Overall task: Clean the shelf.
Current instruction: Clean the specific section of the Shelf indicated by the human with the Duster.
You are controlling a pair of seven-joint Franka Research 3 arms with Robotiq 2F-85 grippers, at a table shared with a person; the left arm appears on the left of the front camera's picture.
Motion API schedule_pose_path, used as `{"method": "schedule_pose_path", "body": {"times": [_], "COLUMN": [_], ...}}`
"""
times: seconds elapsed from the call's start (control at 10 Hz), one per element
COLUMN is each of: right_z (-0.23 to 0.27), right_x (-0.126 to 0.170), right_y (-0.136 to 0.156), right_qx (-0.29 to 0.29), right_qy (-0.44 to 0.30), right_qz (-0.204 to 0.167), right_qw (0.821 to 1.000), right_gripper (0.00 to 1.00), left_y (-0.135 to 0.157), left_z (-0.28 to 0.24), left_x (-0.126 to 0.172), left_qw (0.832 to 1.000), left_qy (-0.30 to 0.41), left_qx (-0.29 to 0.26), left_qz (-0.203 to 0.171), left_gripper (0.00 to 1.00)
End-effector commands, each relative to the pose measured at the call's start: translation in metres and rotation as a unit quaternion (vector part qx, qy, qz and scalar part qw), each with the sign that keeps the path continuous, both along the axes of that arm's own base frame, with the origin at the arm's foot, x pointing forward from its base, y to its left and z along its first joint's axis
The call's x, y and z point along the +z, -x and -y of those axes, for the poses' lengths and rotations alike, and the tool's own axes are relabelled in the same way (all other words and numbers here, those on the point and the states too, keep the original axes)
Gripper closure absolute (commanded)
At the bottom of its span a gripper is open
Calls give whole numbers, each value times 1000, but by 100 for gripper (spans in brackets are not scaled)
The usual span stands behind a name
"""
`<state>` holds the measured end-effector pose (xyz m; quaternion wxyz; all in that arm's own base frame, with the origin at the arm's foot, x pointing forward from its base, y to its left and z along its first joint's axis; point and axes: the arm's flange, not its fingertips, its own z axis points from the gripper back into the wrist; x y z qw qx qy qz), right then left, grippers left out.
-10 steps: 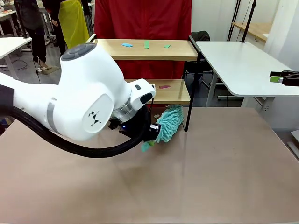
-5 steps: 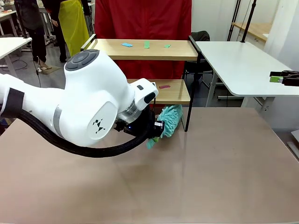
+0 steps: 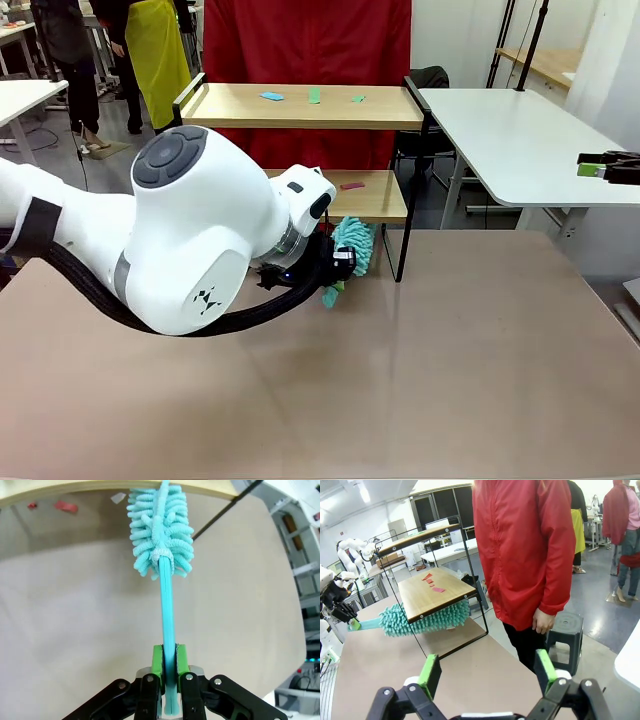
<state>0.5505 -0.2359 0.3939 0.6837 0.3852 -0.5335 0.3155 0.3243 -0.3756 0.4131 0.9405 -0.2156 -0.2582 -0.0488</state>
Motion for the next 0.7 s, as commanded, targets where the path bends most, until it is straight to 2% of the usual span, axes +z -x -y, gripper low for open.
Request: {"method": "schedule_pose_path", "body": {"times": [0.0, 0.6], "right_z": [-1, -1], "right_x": [3, 3], "right_y": [0, 0], "right_qx": [2, 2], "right_qy": [1, 1], "right_qz": [2, 2], "right_qw": [1000, 1000], "right_gripper": [0, 0], "left_y": [-6, -14], "left_z": [47, 81], "left_x": [-12, -45], "left_qw": [999, 999], "left_qy": [-4, -14], "left_qx": [39, 37], "left_qz": [13, -1], "left_gripper": [87, 87]}}
